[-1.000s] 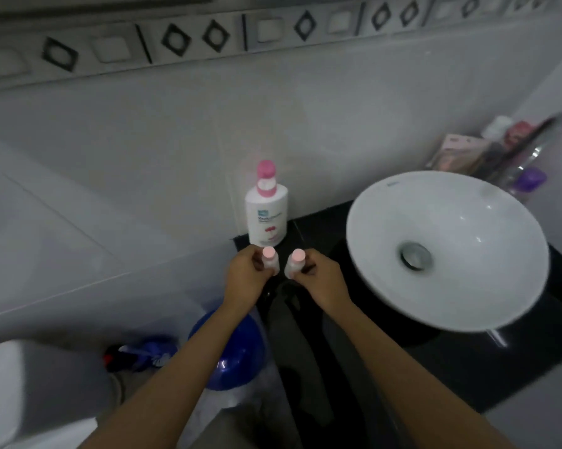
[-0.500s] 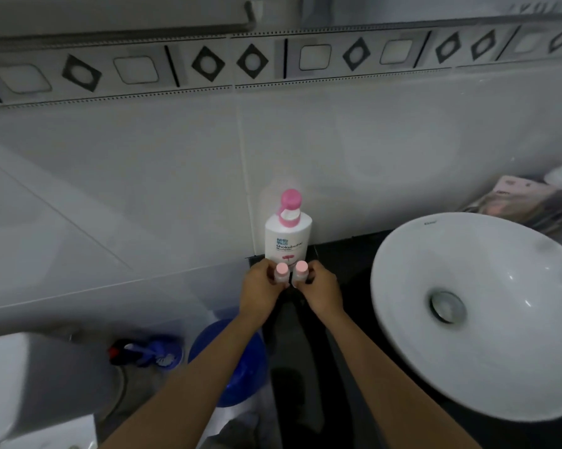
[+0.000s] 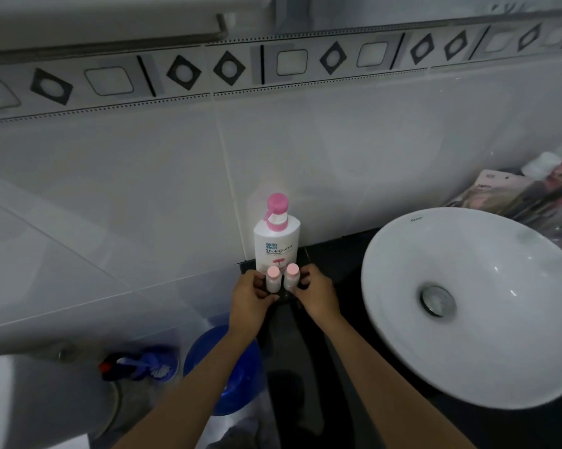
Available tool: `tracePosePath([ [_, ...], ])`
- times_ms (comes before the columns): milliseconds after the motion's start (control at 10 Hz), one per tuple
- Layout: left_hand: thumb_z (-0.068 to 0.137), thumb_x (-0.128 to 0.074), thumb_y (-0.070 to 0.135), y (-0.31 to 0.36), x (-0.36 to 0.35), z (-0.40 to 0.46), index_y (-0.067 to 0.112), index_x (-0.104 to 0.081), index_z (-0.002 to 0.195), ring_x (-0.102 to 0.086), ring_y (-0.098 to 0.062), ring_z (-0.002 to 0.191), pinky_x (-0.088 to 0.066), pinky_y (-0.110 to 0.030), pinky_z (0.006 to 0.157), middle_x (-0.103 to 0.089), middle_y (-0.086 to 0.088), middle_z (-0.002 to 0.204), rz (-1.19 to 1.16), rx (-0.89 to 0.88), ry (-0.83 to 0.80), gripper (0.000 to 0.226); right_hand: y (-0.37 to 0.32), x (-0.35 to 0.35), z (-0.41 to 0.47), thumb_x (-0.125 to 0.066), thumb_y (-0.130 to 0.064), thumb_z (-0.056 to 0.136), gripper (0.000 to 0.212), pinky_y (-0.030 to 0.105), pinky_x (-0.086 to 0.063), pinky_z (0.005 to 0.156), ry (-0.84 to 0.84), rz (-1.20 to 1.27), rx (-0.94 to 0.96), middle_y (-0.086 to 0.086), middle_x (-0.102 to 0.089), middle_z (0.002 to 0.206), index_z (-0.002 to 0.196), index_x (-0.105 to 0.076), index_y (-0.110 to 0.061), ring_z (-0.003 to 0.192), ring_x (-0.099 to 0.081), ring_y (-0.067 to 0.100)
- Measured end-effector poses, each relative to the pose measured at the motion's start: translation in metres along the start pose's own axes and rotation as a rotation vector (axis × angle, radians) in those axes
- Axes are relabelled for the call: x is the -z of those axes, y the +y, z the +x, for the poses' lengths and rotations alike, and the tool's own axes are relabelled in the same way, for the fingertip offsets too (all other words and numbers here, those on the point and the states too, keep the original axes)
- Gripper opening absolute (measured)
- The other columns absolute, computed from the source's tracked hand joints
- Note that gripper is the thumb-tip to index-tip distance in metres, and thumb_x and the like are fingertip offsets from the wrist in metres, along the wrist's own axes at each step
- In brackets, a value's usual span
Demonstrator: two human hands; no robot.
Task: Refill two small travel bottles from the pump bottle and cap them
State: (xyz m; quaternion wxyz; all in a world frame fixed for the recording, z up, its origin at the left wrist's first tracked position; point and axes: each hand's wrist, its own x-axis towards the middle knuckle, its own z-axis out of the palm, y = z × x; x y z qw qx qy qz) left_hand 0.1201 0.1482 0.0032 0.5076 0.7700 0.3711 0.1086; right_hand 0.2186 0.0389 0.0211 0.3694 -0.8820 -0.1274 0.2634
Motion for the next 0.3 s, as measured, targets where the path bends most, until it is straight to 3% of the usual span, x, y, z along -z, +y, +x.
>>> tracePosePath([
  [100, 0.066, -0.08, 0.007, 0.0, 0.002, -0.009, 0.02, -0.053, 0.09, -0.06, -0.008, 0.077, -0.048, -0.018, 0.067, -0.057, 0.01, 0.083, 0.014, -0.01, -0.012, 0.038, 0.003, 0.002, -0.006, -0.072, -0.014, 0.079, 0.035, 0.039, -0.054, 0.085, 0.006, -0.018, -0.01, 0.011, -0.066, 0.106, 0.11, -0.056, -0.013, 0.098, -0.063, 0.025],
  [300, 0.069, -0.079, 0.013, -0.006, 0.003, -0.028, 0.025, -0.054, 0.093, -0.058, -0.005, 0.079, -0.044, -0.015, 0.067, -0.056, 0.01, 0.088, 0.07, -0.026, -0.063, 0.037, 0.015, 0.005, -0.028, -0.071, -0.014, 0.081, 0.048, 0.03, -0.05, 0.088, 0.004, 0.012, -0.048, 0.012, -0.064, 0.112, 0.125, -0.052, -0.011, 0.103, -0.062, 0.023],
])
